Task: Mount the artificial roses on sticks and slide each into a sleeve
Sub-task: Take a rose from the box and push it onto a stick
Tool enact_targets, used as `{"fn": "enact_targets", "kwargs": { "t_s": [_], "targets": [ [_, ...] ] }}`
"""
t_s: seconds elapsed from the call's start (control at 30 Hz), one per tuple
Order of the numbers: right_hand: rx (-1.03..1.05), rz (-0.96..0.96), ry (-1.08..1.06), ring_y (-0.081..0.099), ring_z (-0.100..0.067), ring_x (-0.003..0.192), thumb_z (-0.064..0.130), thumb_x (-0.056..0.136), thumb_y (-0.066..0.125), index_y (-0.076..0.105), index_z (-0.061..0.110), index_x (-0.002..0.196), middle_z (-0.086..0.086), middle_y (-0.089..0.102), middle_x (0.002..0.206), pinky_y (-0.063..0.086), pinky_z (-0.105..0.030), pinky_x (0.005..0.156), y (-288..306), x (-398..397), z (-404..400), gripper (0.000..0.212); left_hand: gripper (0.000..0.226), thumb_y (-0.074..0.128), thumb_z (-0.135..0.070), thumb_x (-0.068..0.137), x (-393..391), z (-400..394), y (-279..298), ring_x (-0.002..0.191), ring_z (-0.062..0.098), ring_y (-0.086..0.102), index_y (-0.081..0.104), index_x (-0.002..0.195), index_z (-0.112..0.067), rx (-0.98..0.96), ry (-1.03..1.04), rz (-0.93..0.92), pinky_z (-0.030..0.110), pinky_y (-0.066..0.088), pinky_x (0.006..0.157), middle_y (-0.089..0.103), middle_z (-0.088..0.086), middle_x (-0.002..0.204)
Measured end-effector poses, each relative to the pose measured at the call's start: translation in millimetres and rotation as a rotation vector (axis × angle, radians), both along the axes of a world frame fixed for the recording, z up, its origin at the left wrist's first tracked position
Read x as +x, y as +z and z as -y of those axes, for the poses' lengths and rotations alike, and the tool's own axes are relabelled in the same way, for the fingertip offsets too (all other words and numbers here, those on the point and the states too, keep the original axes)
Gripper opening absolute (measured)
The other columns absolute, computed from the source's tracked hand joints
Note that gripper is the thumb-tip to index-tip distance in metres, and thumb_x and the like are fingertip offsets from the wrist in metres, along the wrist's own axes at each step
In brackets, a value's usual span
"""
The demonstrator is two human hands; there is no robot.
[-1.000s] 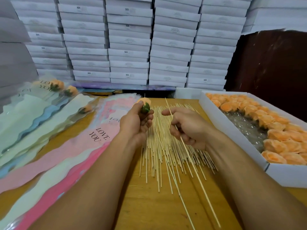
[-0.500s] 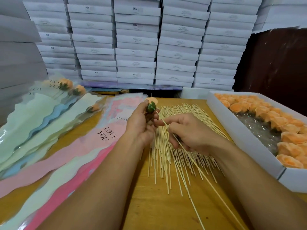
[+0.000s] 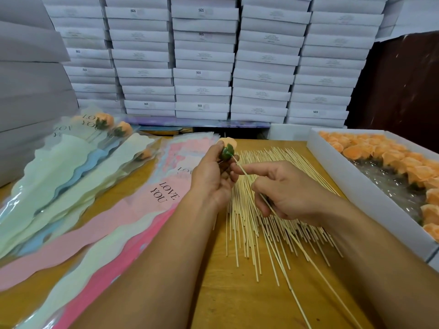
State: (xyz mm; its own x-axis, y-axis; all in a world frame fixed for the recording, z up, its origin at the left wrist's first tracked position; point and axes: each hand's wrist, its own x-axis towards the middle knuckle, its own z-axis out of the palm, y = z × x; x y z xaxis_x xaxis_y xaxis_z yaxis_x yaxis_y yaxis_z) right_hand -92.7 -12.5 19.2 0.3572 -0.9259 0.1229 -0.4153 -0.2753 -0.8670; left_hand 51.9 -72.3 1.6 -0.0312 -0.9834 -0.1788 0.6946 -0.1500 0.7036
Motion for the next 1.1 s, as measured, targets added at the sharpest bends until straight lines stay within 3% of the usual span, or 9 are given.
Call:
{"fn": "enact_targets", "kwargs": {
  "t_s": [0.3, 0.57, 0.83, 1.1],
  "targets": [
    [0.019, -0.019, -0.016, 0.037, -0.010, 0.034, 0.008, 0.099, 0.043, 0.058, 0.040, 0.136, -0.005, 0.061, 0.054, 0.031, -0.019, 0.035, 1.1, -0.4, -1.4, 0.051, 0.022, 0.065, -0.026, 0.095, -2.1, -4.1, 0.2, 0.043, 0.009, 0.053, 0.065, 0.093, -0.004, -0.003, 0.018, 0.023, 0.016, 0.043, 0.045, 0.066, 0.007, 0.062],
    [0.012, -0.012, -0.003, 0.038, -0.012, 0.035, 0.009, 0.098, 0.043, 0.061, 0.057, 0.109, -0.007, 0.062, 0.056, 0.031, -0.018, 0.035, 2.6, 1.1, -4.5, 0.053, 0.020, 0.064, -0.026, 0.095, -2.0, -4.9, 1.3, 0.043, 0.008, 0.052, 0.065, 0.090, -0.007, -0.006, 0.006, 0.038, 0.015, 0.042, 0.045, 0.066, 0.006, 0.060],
    [0.021, -0.009, -0.001, 0.039, -0.011, 0.036, 0.010, 0.099, 0.044, 0.060, 0.056, 0.112, -0.006, 0.062, 0.056, 0.032, -0.019, 0.035, 2.4, 0.5, -4.9, 0.050, 0.019, 0.063, -0.026, 0.095, -1.3, -5.1, 0.7, 0.044, 0.008, 0.052, 0.064, 0.095, -0.007, 0.004, -0.004, 0.022, 0.016, 0.042, 0.047, 0.066, 0.008, 0.066],
    [0.043, -0.011, -0.008, 0.038, -0.011, 0.035, 0.007, 0.099, 0.043, 0.056, 0.038, 0.139, -0.005, 0.061, 0.055, 0.030, -0.019, 0.034, 2.1, -0.4, -4.4, 0.051, 0.019, 0.065, -0.024, 0.094, -1.3, -6.5, 0.4, 0.045, 0.009, 0.053, 0.065, 0.094, -0.005, -0.002, -0.003, 0.026, 0.016, 0.043, 0.047, 0.066, 0.009, 0.066]
  ]
}}
